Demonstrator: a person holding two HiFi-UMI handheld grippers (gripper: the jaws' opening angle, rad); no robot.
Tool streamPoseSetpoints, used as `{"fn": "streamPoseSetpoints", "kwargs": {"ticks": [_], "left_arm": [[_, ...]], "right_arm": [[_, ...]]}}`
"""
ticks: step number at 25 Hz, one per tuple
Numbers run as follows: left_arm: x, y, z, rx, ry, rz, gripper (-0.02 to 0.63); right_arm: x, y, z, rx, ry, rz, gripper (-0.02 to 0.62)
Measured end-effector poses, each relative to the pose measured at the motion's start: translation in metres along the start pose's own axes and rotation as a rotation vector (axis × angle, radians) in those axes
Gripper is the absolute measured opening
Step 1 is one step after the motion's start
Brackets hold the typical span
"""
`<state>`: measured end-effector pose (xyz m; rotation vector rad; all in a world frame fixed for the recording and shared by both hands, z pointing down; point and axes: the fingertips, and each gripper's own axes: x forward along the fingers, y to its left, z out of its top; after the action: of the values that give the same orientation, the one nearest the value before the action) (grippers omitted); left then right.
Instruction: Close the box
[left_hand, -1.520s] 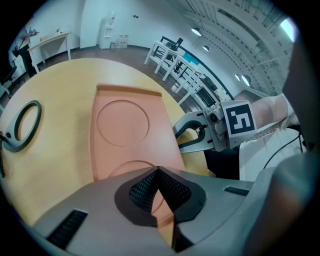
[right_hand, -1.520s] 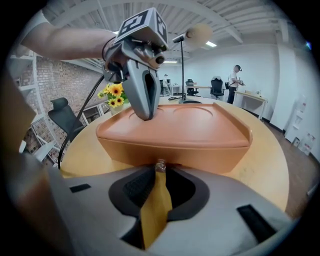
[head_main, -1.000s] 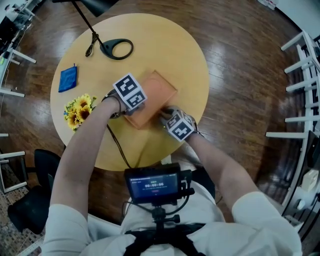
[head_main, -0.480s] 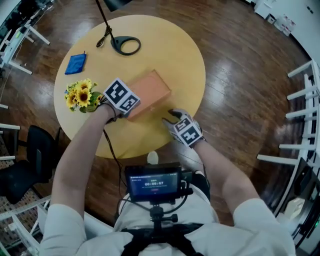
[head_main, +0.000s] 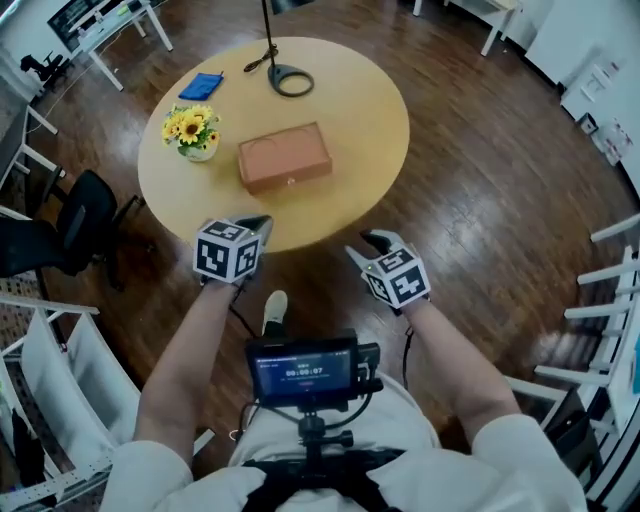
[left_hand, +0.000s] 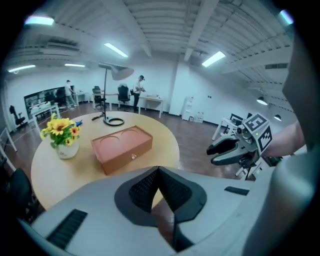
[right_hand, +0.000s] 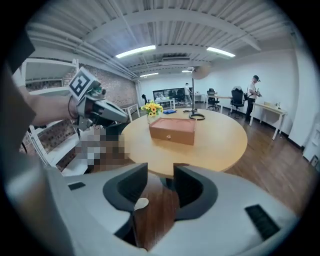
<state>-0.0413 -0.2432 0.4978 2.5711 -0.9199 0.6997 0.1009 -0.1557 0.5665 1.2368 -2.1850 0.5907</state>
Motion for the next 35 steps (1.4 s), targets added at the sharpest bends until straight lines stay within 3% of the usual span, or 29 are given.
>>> {"fn": "streamPoseSetpoints", "kwargs": {"ticks": [5, 11, 21, 35], "left_arm": [[-0.057, -0.062, -0.044, -0.078, -0.066, 0.147, 0.002], [-0.108, -0.109, -0.071, -0.154, -0.108, 0.221, 0.002], [-0.165, -0.134, -0.099, -0.181, -0.138, 0.327, 0.002], [-0.206, -0.141, -0.119, -0.201, -0.145, 0.365, 0.002]], "right_arm": [[-0.068, 0.017, -0.022, -0.007, -0.020, 0.039, 0.169], [-0.124, 0.033, -0.044, 0.032, -0.053, 0.052, 0.169], [-0.185, 0.032, -0.044, 0.024, -0.105, 0.009, 0.169], [-0.206, 0.061, -0.049, 0.003, -0.119, 0.019, 0.167]]}}
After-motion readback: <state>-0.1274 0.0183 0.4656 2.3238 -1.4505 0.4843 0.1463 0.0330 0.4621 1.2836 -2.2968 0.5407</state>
